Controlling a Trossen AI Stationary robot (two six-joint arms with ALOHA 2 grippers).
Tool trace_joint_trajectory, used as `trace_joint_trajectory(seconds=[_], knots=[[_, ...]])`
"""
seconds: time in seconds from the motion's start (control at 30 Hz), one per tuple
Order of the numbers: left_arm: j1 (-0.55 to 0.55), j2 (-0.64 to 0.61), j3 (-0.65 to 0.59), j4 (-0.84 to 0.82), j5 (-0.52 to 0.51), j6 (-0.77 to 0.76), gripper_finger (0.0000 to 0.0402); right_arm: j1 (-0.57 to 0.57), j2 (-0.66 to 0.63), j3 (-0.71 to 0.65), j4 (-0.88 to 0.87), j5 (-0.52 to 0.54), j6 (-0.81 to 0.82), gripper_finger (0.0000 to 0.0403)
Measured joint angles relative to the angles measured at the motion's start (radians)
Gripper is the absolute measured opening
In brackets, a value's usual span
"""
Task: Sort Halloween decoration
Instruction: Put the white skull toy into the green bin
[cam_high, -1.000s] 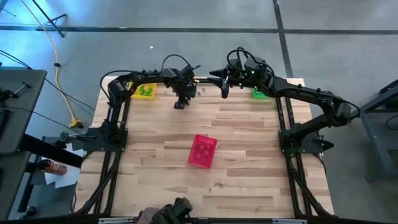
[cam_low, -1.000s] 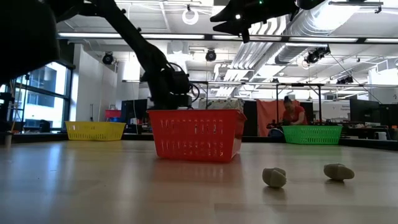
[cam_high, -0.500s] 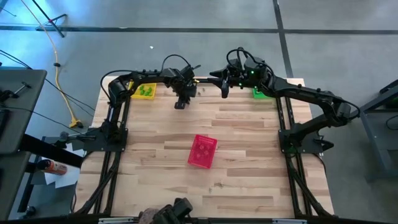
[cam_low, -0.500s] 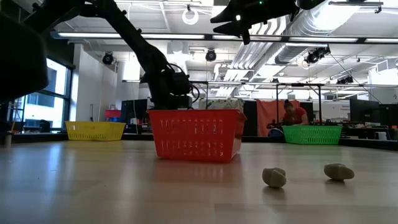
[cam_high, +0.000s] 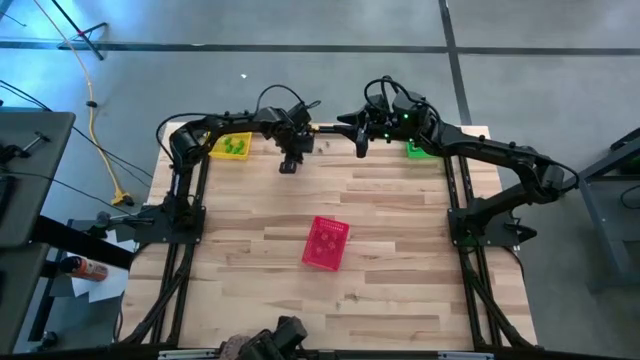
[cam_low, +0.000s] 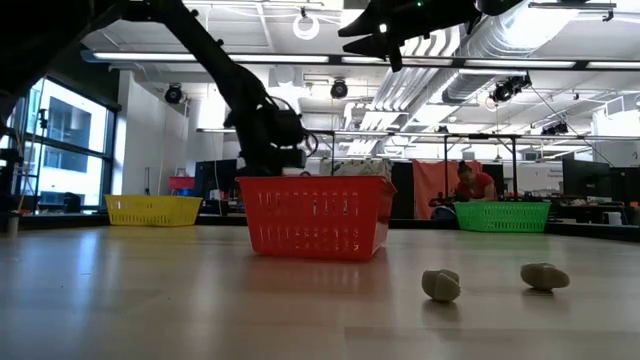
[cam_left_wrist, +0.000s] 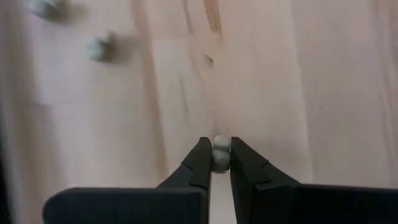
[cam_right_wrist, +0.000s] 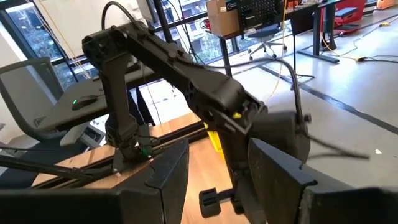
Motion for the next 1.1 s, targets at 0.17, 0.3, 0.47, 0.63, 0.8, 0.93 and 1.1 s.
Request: trace_joint_trajectory(seconds=[0.17,0.3,0.47,0.63,0.8,0.93,1.1], knots=[[0.003,-0.082,0.001,-0.002,0.004,-0.009,0.0011,0.000,0.000,0.000,0.042,-0.018,-0.003,0.0161],[0.003,-0.181,0.002,0.006,0.007,-0.020,0.0010,0.000,0.000,0.000,0.106,-0.031,-0.003,0.0161],[0.010,-0.328,0.002,0.026,0.039,-0.148,0.0010,0.000,0.000,0.000,0.230,-0.035,-0.004,0.0161],[0.046,-0.470,0.004,0.066,0.295,-0.461,0.0010,0.011,-0.001,0.000,0.332,-0.071,-0.109,0.0161],[0.080,-0.549,0.004,0.235,0.554,-0.885,0.0010,0.044,0.011,0.062,0.214,-0.061,-0.303,0.0161],[0.082,-0.568,0.004,0.402,0.621,-1.147,0.0010,0.073,0.048,0.171,-0.020,-0.048,-0.524,0.0161],[0.068,-0.569,0.005,0.575,0.656,-1.385,0.0010,0.091,0.106,0.318,-0.198,0.117,-0.653,0.0161]])
